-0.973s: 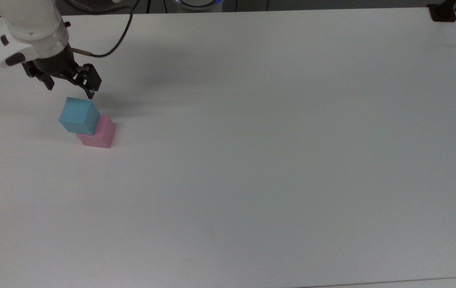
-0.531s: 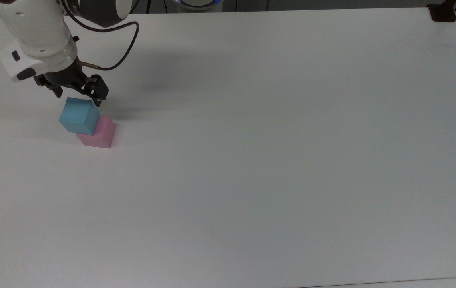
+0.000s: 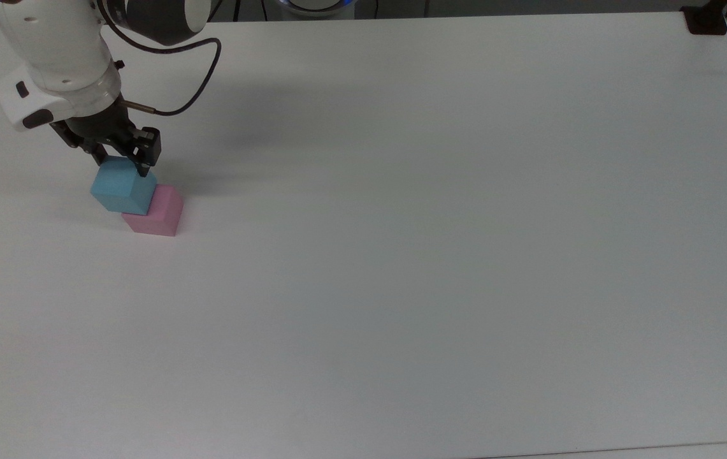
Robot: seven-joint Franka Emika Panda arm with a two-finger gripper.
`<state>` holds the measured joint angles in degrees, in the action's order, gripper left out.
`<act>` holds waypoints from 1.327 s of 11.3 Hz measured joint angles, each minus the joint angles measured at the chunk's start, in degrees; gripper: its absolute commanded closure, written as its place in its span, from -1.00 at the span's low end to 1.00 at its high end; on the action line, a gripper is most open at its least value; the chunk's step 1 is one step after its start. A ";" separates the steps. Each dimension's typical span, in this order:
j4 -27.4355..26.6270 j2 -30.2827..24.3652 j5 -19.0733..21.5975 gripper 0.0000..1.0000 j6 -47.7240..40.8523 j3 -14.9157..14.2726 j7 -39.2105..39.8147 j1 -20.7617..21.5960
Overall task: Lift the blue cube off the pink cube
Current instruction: 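Lift the light-blue cube off the pink cube and carry it aside, then lower the light-blue cube onto the table beside the pink cube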
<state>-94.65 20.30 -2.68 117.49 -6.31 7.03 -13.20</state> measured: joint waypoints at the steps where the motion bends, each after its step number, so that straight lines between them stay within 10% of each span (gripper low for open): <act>1: 0.10 -0.51 0.00 -0.26 -0.85 0.00 1.47 -0.01; 4: -1.25 -5.81 0.00 -0.28 -6.87 -0.08 8.05 -0.13; 9: -20.56 -22.70 0.00 -0.28 -8.15 0.45 10.48 2.38; 15: -25.74 -20.79 -0.38 -0.26 -3.52 0.86 1.21 13.79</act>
<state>-120.39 -0.49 -3.06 113.97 -5.45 8.24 0.59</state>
